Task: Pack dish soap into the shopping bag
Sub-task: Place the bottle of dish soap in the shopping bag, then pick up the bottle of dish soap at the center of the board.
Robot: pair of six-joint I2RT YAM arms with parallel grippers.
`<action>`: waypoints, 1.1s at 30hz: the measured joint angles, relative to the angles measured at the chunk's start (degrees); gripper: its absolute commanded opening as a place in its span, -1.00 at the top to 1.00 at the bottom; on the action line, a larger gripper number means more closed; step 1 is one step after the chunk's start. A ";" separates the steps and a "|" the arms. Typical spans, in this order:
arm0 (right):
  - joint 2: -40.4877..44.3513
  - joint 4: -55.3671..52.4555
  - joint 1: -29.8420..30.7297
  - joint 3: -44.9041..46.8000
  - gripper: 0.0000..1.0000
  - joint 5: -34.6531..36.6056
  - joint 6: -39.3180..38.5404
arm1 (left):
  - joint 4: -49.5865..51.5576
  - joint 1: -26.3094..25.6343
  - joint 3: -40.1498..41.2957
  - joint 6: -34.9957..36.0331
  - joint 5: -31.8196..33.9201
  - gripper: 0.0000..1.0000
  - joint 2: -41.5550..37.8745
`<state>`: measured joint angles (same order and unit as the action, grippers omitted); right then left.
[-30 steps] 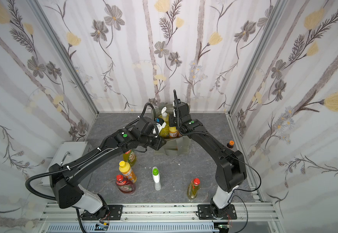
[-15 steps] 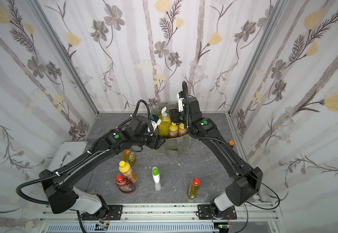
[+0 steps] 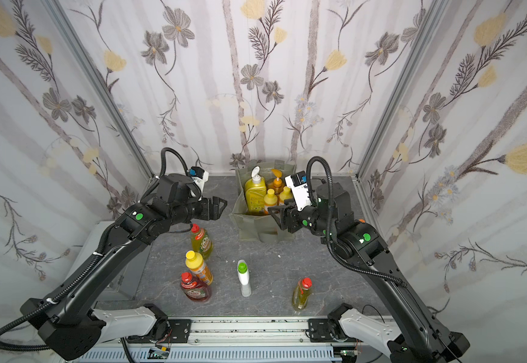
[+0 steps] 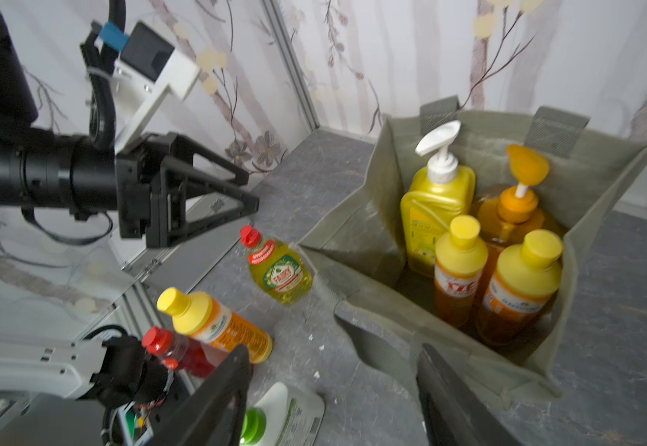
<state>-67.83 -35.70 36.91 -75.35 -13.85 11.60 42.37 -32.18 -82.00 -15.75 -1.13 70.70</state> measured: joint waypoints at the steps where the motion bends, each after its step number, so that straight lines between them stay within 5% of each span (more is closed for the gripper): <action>1: 0.31 -0.26 1.55 1.09 -0.36 0.04 0.79 | 0.57 1.31 0.59 -0.33 -0.04 -0.67 -0.83; 13: -11.10 6.40 17.05 -1.14 -0.46 -0.85 2.86 | 1.46 19.10 9.51 -3.41 -7.76 -0.68 -7.37; 22: -21.57 12.11 23.65 -7.85 -0.58 -1.62 2.45 | -4.22 32.30 20.33 -7.91 -17.07 -1.00 -12.20; 33: -33.62 9.68 30.62 -17.18 -0.58 6.16 -1.03 | -8.92 37.55 23.50 -9.94 -23.10 -1.00 -13.33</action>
<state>-101.45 -26.02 67.53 -92.53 -7.68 10.57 33.45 5.37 -58.50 -25.69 -24.23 57.36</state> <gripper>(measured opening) 0.789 0.999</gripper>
